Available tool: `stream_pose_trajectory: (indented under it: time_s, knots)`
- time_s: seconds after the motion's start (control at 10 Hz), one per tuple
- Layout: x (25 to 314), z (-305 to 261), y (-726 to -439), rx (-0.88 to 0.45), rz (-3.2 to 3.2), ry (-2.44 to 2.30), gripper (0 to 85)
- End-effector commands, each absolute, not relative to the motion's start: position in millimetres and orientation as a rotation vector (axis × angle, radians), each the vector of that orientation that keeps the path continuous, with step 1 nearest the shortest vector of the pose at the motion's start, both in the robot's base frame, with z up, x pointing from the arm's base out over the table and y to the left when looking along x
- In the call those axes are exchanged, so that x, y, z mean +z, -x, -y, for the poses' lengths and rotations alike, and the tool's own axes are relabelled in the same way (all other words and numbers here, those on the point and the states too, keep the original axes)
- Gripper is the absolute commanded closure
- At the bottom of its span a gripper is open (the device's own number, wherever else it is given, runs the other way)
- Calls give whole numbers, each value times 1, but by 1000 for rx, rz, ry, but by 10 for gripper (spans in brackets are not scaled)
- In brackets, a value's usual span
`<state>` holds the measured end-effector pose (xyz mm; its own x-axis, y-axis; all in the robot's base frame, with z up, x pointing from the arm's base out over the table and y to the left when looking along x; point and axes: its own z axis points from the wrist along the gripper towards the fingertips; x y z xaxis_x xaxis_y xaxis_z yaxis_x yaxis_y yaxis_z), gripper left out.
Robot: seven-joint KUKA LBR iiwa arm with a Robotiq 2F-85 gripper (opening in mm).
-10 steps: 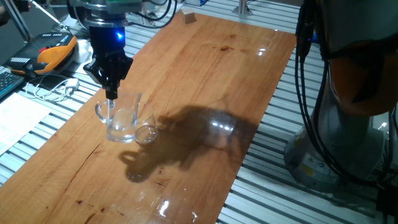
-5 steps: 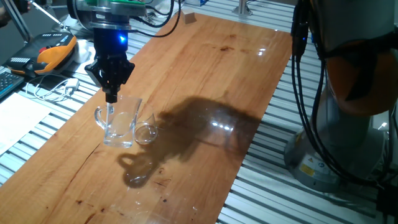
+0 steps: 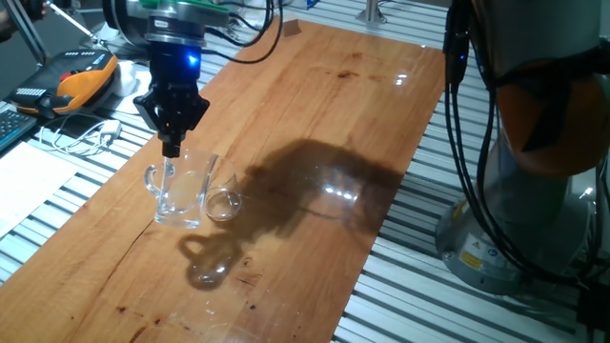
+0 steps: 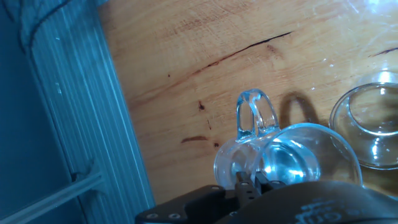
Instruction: Pour the water from one cup into another empty cup
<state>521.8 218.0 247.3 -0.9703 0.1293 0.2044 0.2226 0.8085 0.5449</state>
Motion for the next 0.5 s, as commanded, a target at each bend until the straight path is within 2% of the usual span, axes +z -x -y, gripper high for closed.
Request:
stream_pose_trajectory:
  time_s: [0.0, 0.4]
  knots:
    - [247, -218, -522, -886, 2836, 276, 850]
    - [243, -210, -526, -991, 2769, 293, 850]
